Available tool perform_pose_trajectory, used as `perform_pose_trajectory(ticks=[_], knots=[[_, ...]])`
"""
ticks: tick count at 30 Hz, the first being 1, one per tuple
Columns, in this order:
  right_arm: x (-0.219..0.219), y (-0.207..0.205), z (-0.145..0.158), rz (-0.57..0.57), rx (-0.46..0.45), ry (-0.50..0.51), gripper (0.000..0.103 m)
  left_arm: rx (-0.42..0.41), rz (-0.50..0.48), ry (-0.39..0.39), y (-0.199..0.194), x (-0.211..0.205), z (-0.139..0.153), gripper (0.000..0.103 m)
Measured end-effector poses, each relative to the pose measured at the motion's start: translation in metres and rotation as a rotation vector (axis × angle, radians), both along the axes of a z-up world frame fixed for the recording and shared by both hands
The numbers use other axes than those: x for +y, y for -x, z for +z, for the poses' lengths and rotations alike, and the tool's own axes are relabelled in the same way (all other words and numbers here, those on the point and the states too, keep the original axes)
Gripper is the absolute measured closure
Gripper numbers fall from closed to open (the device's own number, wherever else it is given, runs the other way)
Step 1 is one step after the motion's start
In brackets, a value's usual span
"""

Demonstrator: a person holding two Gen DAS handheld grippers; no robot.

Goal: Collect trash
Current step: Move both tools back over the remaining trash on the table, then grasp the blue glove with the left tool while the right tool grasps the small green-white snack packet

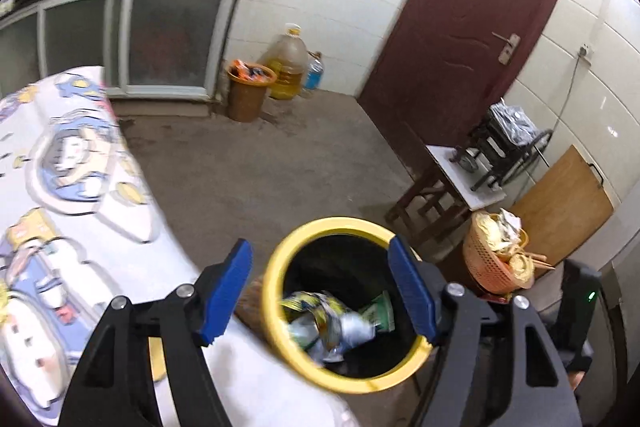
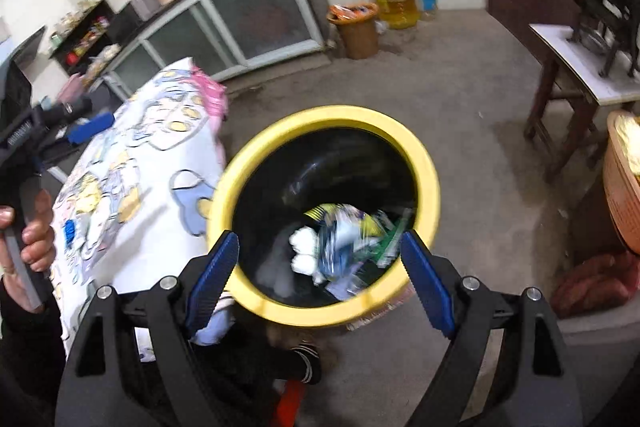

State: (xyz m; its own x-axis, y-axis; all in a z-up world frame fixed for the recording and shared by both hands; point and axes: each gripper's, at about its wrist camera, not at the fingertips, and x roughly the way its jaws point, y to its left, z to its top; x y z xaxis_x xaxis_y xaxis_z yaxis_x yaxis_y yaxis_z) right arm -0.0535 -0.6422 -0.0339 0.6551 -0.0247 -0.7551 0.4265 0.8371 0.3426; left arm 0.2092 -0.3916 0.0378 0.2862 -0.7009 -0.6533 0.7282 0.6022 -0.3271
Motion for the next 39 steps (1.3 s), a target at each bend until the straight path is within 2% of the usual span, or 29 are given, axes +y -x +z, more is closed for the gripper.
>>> perform_pose_trajectory(ticks=[3, 4, 6, 9, 15, 18, 21, 26, 29, 35, 39], knots=[[0.018, -0.013, 0.012, 0.074, -0.050, 0.011, 0.023, -0.054, 0.048, 0.004, -0.002, 0.054, 0.005, 0.034], [0.025, -0.020, 0.017, 0.102, -0.069, 0.018, 0.023, -0.078, 0.067, -0.002, -0.002, 0.071, 0.007, 0.029], [0.043, -0.037, 0.026, 0.172, -0.104, 0.015, 0.023, -0.137, 0.115, -0.022, 0.000, 0.115, 0.009, 0.026], [0.069, -0.063, 0.034, 0.263, -0.135, -0.015, 0.023, -0.201, 0.176, -0.046, 0.003, 0.179, 0.013, 0.026], [0.150, -0.124, 0.045, 0.477, -0.166, -0.068, 0.023, -0.245, 0.330, -0.084, -0.002, 0.318, 0.009, 0.024], [0.197, -0.153, 0.043, 0.589, -0.175, -0.117, 0.023, -0.275, 0.346, -0.141, -0.005, 0.356, 0.001, 0.022], [0.236, -0.175, 0.037, 0.662, -0.168, -0.159, 0.023, -0.291, 0.331, -0.200, -0.015, 0.381, -0.011, 0.022], [0.303, -0.213, 0.023, 0.756, -0.127, -0.220, 0.024, -0.244, 0.243, -0.188, -0.046, 0.413, -0.028, 0.022], [0.330, -0.231, 0.019, 0.803, -0.104, -0.234, 0.028, -0.218, 0.172, -0.196, -0.063, 0.413, -0.035, 0.022], [0.357, -0.267, 0.009, 0.842, -0.051, -0.294, 0.034, -0.211, 0.093, -0.220, -0.090, 0.408, -0.041, 0.022], [0.369, -0.286, 0.007, 0.844, -0.025, -0.281, 0.040, -0.202, 0.034, -0.263, -0.107, 0.398, -0.049, 0.022]])
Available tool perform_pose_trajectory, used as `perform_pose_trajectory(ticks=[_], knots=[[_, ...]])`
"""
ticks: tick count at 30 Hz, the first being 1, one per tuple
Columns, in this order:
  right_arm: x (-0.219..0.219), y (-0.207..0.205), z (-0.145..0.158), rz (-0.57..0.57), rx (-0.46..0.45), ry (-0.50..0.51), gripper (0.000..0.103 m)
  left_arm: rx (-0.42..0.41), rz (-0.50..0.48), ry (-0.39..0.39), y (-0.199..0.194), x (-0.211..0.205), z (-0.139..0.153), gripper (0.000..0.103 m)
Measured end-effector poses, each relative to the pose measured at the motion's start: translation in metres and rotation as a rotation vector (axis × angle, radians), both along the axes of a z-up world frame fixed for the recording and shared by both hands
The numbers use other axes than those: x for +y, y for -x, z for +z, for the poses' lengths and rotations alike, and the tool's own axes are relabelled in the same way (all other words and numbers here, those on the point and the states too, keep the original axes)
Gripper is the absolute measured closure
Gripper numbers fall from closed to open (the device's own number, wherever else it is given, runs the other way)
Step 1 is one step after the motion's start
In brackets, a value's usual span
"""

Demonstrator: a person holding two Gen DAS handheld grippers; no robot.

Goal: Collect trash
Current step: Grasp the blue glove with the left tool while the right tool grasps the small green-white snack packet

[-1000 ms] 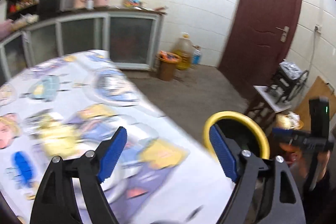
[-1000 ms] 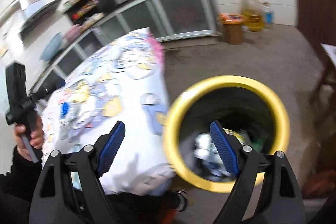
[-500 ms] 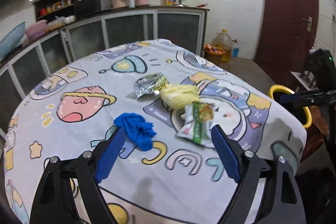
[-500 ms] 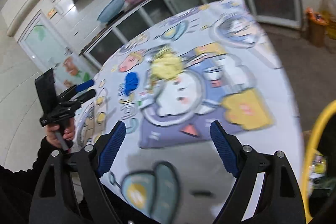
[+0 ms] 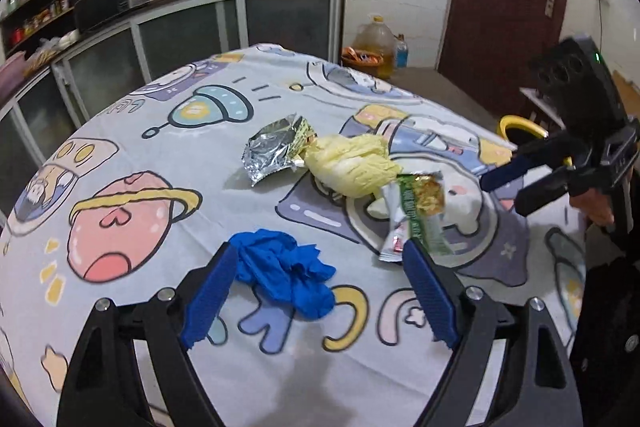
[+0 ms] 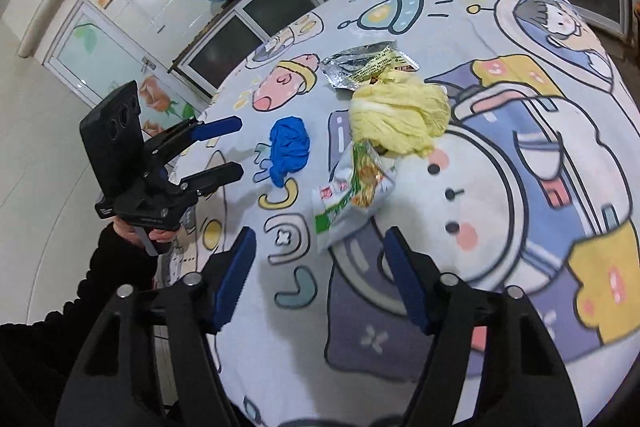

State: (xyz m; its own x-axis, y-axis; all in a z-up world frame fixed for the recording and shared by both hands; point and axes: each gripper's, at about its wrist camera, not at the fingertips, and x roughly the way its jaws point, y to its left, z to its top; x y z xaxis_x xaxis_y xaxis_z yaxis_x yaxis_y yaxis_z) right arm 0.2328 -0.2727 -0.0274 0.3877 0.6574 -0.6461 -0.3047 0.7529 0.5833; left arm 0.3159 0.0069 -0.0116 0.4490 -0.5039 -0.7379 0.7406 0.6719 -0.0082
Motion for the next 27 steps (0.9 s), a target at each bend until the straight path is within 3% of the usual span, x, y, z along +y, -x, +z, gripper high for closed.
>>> perform_pose_trajectory(ticks=[9, 17, 20, 22, 24, 27], knots=[[0.007, -0.031, -0.015, -0.018, 0.046, 0.022, 0.040, 0.074, -0.029, -0.013, -0.027, -0.004, -0.018, 0.022], [0.013, -0.045, -0.026, -0.004, 0.091, 0.029, 0.050, 0.091, -0.015, -0.054, -0.038, -0.011, -0.032, 0.027], [0.015, -0.046, -0.028, -0.005, 0.101, 0.037, 0.061, 0.110, -0.001, -0.073, -0.045, -0.013, -0.039, 0.048], [0.016, -0.048, -0.029, -0.002, 0.101, 0.055, 0.079, 0.117, 0.012, -0.092, -0.048, -0.013, -0.042, 0.074], [0.018, -0.046, -0.028, -0.001, 0.097, 0.076, 0.091, 0.118, 0.027, -0.096, -0.051, -0.011, -0.043, 0.084], [0.019, -0.046, -0.027, 0.007, 0.103, 0.074, 0.097, 0.117, 0.053, -0.081, -0.051, -0.007, -0.039, 0.093]])
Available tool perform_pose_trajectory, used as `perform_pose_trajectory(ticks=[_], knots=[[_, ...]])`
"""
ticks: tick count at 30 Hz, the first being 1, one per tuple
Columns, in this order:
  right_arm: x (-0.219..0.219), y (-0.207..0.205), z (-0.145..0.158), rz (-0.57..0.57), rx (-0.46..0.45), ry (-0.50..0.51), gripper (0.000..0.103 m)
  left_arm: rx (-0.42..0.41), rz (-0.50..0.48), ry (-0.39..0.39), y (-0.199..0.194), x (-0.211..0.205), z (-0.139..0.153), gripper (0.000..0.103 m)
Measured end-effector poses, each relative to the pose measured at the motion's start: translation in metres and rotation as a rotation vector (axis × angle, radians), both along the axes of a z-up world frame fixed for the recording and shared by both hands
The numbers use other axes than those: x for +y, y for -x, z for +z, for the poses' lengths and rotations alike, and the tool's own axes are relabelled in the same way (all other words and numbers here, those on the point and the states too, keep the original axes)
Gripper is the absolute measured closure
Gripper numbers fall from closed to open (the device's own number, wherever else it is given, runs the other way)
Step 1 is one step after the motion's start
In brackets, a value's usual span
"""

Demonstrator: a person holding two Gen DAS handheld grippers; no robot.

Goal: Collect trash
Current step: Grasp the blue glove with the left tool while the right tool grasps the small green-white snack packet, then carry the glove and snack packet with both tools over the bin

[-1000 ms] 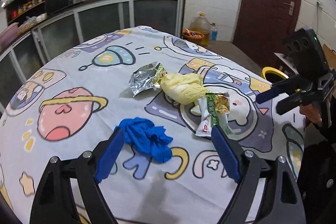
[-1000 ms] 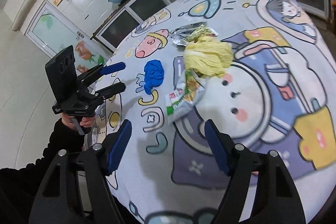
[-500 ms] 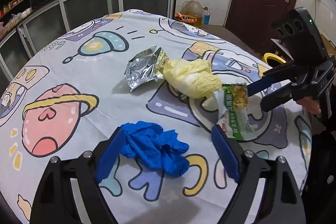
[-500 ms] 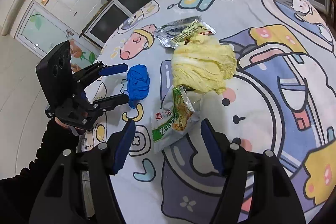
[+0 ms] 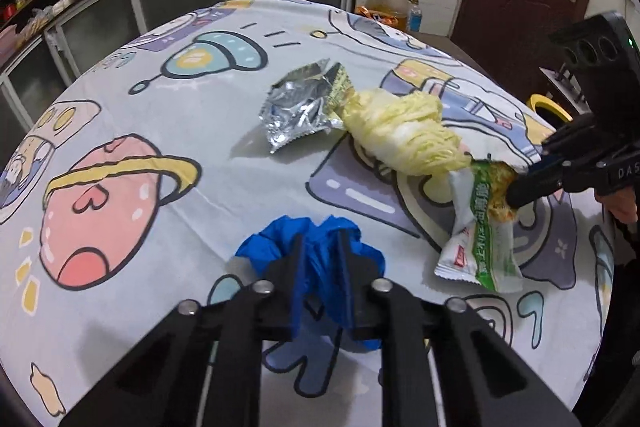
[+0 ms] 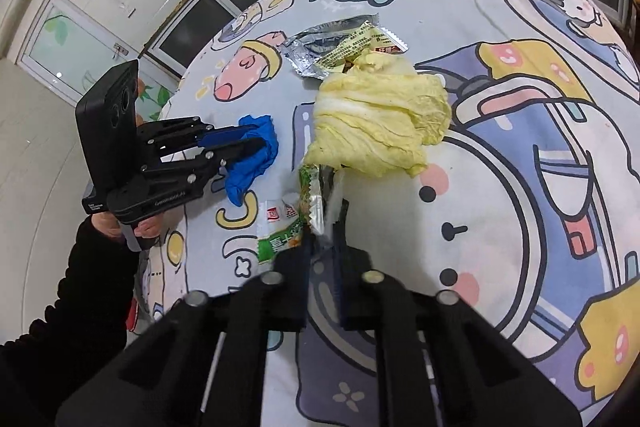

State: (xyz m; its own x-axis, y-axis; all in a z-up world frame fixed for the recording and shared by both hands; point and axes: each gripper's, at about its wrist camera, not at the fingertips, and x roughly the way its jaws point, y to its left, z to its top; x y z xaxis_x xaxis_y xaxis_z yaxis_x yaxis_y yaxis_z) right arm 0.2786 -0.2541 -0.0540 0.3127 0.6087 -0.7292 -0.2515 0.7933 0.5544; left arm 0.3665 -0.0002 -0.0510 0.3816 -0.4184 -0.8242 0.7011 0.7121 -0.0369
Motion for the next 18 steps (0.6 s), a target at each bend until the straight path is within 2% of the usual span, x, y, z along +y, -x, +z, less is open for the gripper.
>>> perform_pose_trajectory(ticks=[3, 9, 18], knots=[[-0.001, 0.004, 0.006, 0.001, -0.011, -0.007, 0.099, 0.001, 0.008, 0.016, 0.004, 0.005, 0.007, 0.099], [-0.004, 0.018, 0.024, 0.009, -0.057, -0.017, 0.099, -0.020, 0.031, 0.022, 0.019, 0.013, 0.022, 0.099], [-0.015, 0.046, 0.050, -0.003, -0.111, -0.034, 0.099, -0.068, 0.073, 0.094, 0.051, 0.025, 0.057, 0.099]])
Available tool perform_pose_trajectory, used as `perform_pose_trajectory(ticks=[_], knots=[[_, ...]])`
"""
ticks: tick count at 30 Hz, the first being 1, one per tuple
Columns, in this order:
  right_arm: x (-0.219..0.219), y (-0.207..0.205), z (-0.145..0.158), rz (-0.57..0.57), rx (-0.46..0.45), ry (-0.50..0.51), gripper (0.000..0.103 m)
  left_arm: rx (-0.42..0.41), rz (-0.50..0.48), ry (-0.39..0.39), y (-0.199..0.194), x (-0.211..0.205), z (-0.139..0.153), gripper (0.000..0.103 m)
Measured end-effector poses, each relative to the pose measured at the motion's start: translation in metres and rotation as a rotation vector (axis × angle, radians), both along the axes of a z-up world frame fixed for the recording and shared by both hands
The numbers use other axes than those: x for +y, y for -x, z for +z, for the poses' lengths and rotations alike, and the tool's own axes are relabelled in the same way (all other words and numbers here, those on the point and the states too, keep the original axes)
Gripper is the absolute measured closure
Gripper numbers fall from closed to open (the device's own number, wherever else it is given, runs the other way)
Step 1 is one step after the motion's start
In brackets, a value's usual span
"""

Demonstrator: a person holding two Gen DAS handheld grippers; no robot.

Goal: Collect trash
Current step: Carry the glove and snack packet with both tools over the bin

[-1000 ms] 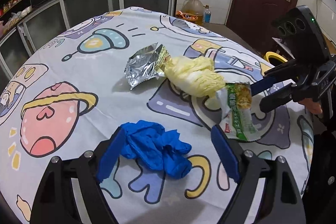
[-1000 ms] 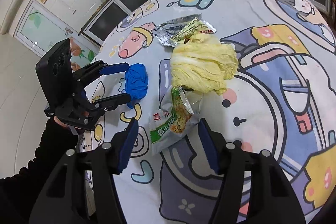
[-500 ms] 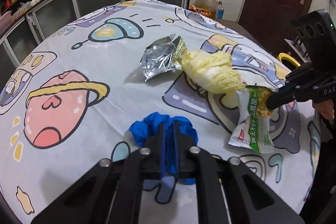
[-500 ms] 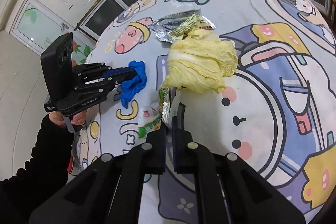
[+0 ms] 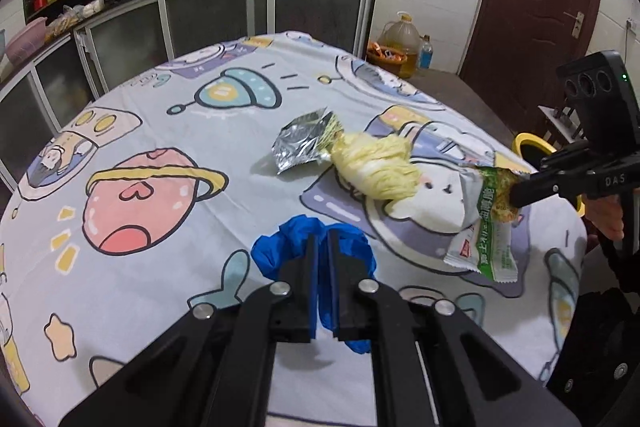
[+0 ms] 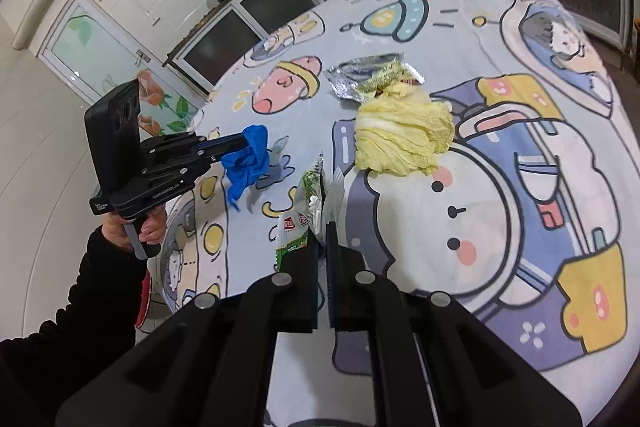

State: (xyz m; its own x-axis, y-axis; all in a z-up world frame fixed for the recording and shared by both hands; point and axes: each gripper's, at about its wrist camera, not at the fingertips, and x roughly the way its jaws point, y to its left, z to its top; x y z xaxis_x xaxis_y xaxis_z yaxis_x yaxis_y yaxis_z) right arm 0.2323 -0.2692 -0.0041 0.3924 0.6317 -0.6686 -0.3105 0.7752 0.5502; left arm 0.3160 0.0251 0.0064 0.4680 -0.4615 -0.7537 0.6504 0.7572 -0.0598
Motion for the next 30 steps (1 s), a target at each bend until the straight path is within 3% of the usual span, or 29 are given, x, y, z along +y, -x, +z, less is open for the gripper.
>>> perform_pose_trajectory(ticks=[16, 30], knots=[[-0.050, 0.060, 0.022, -0.074, -0.059, -0.008, 0.099, -0.033, -0.009, 0.019, 0.062, -0.020, 0.020, 0.099], [-0.149, 0.124, 0.023, -0.285, -0.102, -0.018, 0.099, -0.047, -0.152, 0.044, 0.089, -0.108, 0.030, 0.099]])
